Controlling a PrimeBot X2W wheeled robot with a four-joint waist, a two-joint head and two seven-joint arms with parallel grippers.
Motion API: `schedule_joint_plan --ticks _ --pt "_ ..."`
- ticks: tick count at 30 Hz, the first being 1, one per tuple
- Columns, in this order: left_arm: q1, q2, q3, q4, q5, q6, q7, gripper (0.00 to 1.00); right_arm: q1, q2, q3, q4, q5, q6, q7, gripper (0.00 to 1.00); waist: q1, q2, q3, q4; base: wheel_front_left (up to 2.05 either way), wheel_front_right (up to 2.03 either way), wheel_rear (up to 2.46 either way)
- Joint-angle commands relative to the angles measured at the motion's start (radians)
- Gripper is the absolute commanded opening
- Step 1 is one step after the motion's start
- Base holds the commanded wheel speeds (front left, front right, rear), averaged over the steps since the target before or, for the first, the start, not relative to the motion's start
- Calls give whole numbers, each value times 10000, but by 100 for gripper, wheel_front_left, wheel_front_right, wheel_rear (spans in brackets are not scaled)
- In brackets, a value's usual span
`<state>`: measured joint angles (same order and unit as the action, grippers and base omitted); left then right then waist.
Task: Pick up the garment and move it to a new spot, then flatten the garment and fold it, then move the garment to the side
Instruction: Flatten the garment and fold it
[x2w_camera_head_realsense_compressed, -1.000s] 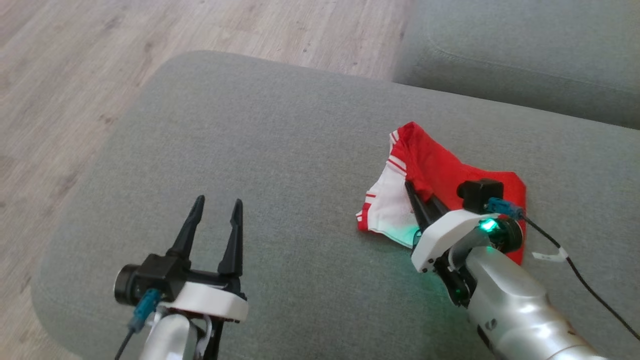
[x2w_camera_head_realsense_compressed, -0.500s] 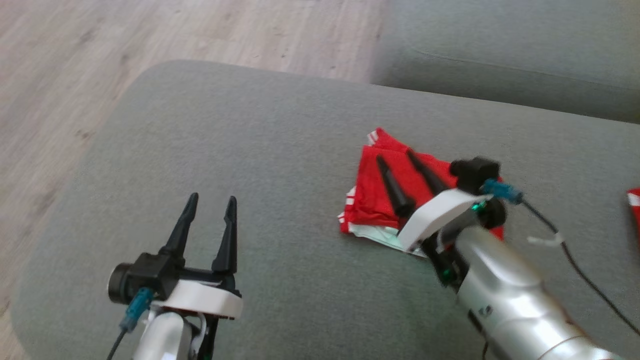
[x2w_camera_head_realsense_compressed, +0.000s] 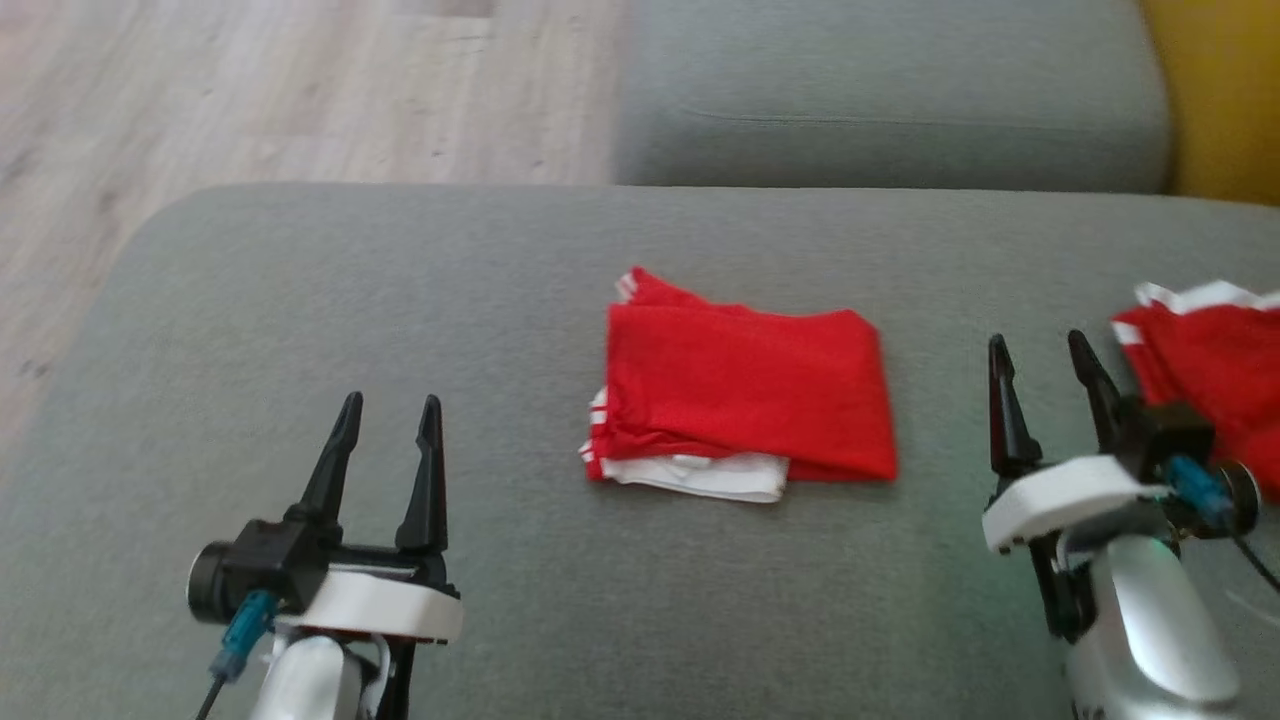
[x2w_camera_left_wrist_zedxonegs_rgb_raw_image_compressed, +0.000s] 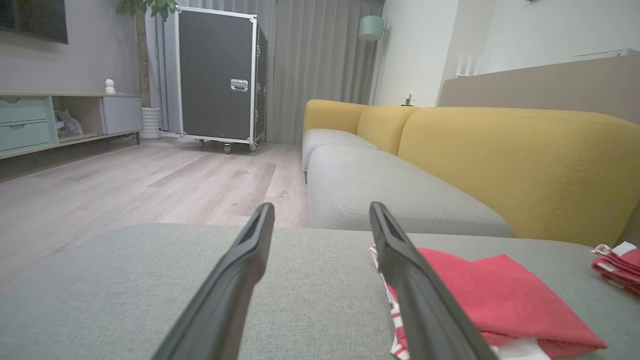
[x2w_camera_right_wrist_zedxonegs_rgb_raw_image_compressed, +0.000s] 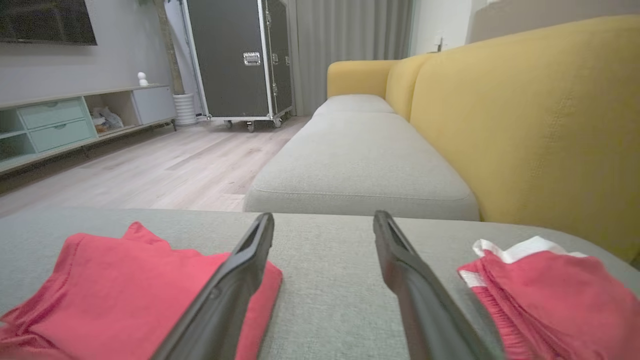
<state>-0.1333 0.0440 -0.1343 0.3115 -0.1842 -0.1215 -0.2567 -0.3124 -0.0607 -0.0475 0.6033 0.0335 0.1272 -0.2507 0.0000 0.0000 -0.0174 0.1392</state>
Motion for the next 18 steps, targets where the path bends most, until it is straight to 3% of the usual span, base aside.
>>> schedule_joint_plan --ticks 1,9,18 --pt "-285 62 369 -411 -50 97 -51 100 -217 100 171 -665 -208 35 -111 100 0 0 -30 -384 0 0 0" --pt "-5 62 634 -658 -110 220 -51 100 971 103 207 -2090 -447 35 -111 100 0 0 7 -1259 0 0 0" --pt "241 62 792 -866 -132 322 -51 100 1490 104 536 -2444 -260 35 -111 100 0 0 96 -1671 0 0 0"
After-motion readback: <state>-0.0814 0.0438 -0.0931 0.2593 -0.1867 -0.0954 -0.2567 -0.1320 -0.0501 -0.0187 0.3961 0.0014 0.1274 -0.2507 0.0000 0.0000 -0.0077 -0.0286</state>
